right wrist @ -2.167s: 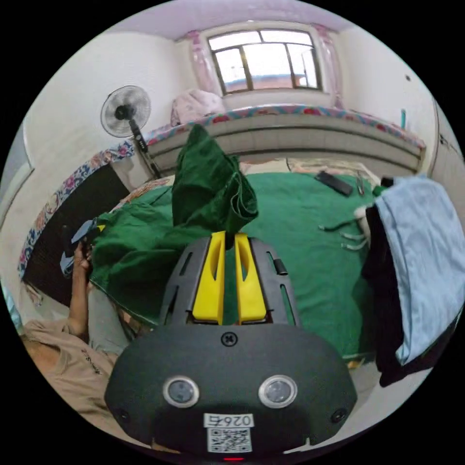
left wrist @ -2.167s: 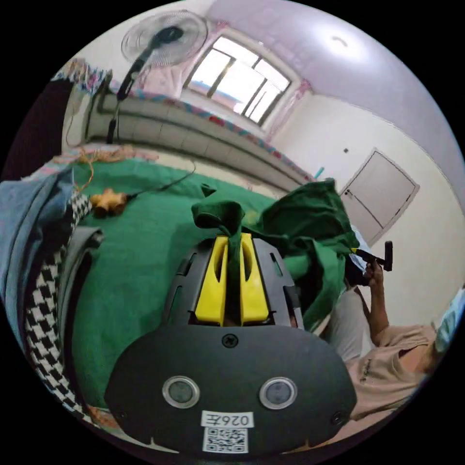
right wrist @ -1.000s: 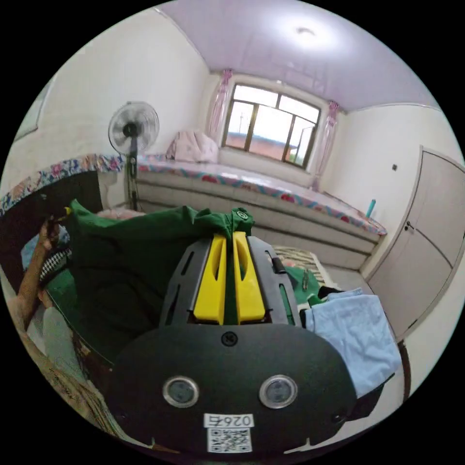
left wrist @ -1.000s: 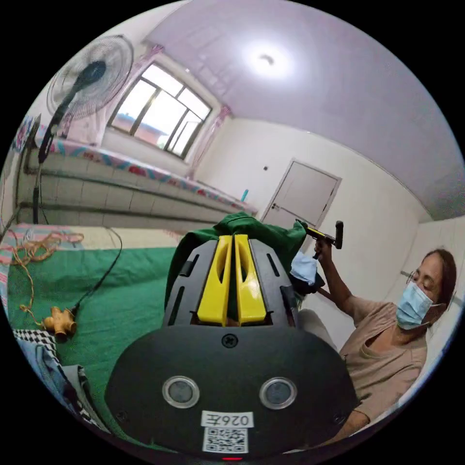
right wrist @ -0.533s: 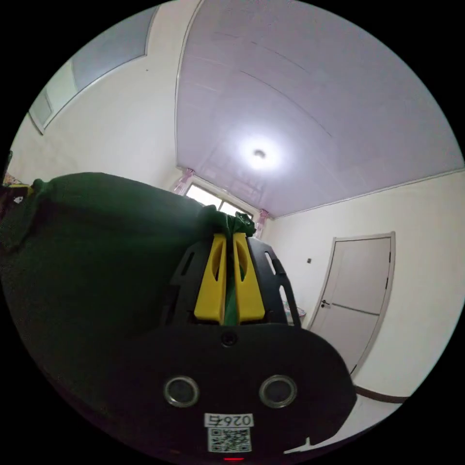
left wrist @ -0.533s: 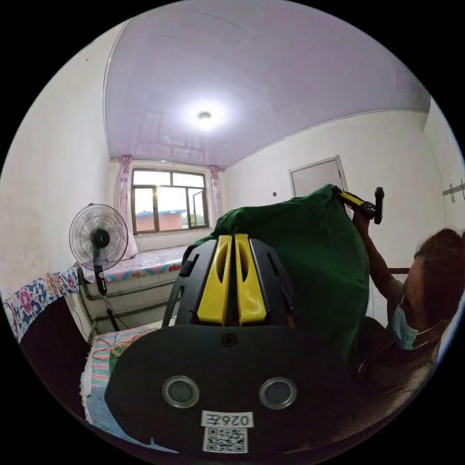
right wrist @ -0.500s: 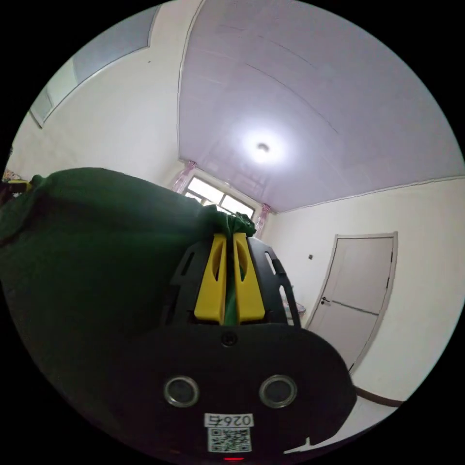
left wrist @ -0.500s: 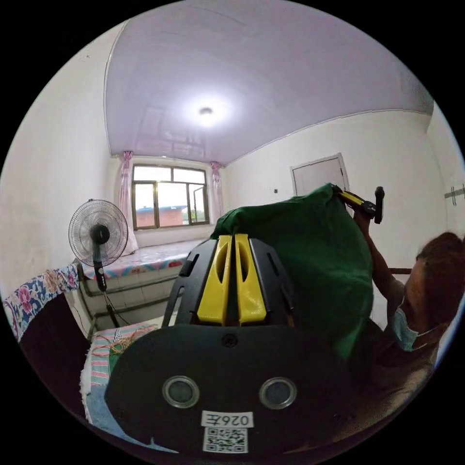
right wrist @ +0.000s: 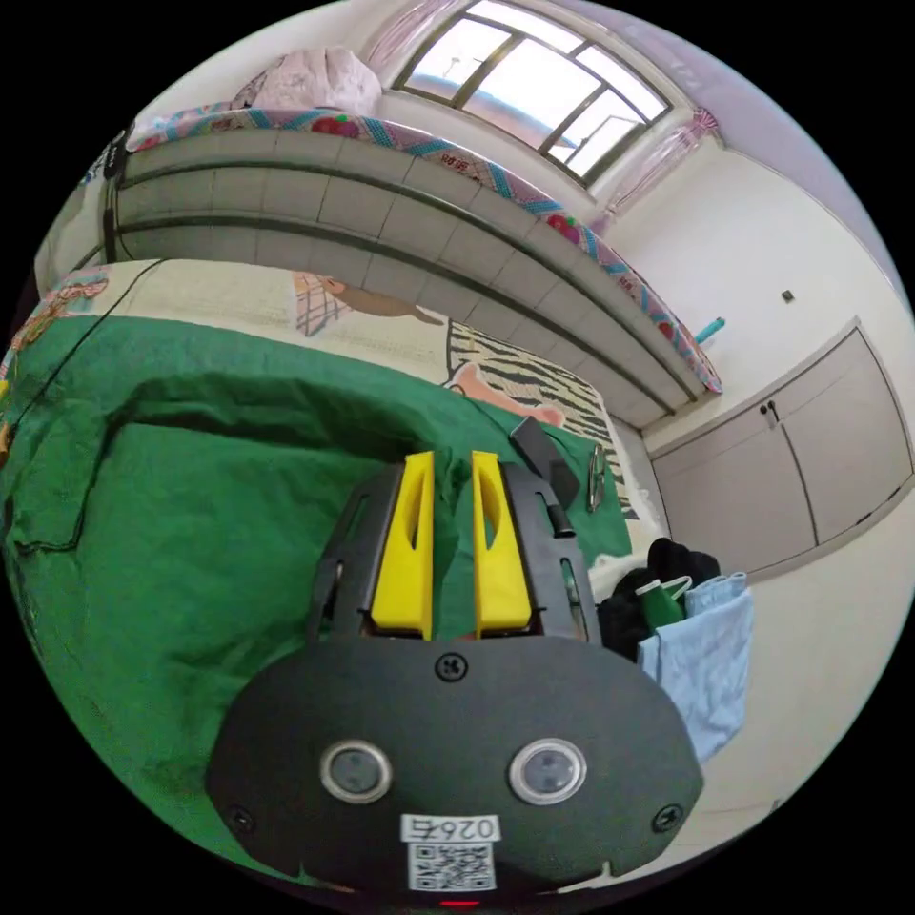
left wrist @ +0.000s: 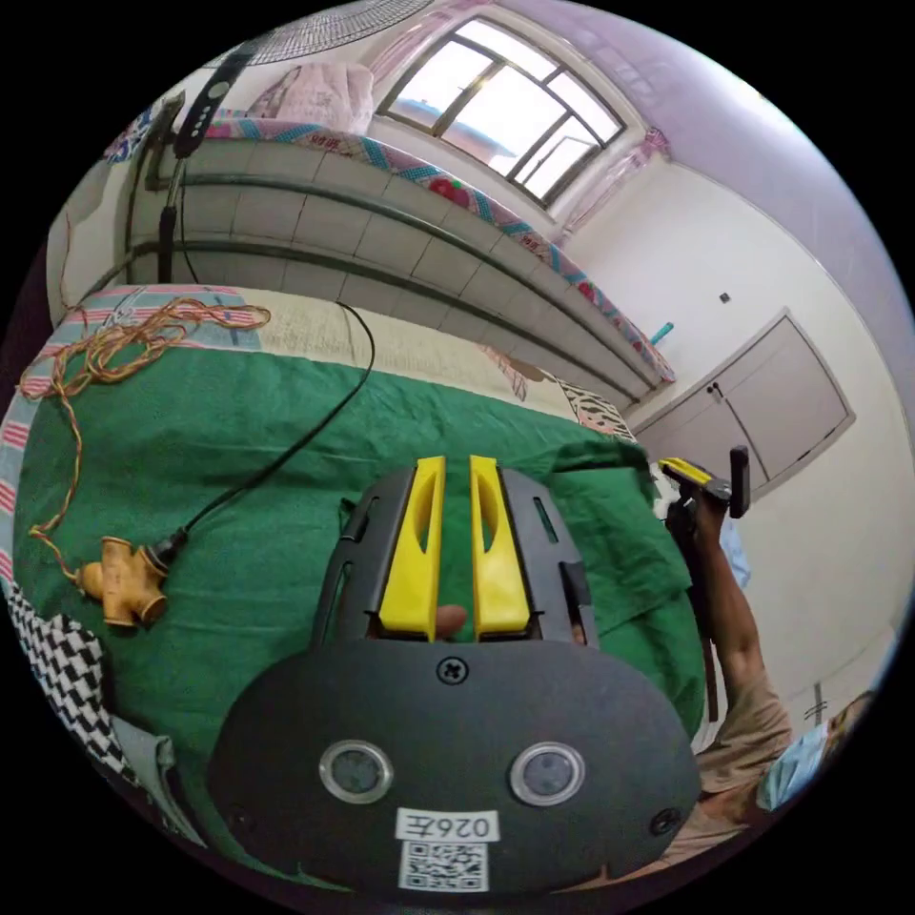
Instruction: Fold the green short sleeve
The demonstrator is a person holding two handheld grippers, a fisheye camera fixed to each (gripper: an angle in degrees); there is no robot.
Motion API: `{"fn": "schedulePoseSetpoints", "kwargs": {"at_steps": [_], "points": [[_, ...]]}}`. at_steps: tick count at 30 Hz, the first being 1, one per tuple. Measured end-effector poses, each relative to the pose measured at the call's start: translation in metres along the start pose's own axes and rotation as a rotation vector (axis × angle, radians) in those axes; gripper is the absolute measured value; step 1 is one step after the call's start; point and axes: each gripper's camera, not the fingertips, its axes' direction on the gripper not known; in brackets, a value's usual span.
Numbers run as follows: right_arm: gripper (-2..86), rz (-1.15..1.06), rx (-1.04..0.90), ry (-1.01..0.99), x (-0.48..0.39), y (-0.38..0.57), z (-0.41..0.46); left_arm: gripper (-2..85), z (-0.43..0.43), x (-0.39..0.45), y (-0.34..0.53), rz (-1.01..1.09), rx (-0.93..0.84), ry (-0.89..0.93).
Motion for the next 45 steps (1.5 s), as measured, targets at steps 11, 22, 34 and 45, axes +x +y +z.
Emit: {"fn": "schedulePoseSetpoints", "kwargs": {"at_steps": [11,22,34,45], "points": [[3.5,-0.107,-0.064,-0.528,0.03,0.055,0.097,14.6,0.065,0.034,0.075,0.597,-0.242,-0.111],[10.9,-0.405,-0.105,-0.965,-0.085,-0.026,0.113,-0.8,0.141,0.016,0.062,0.859,-0.67,-0.304],[7.0,0.067,0.184,-1.391,-0.018,-0.183,0.164,24.0,0.015,-0.073,0.029,0.595,0.079,-0.009],[7.6,0.073,-0.123,-0.747,0.165,-0.058,0.249,21.8,0.056,-0.197,0.011,0.241,-0.092,-0.028]]}}
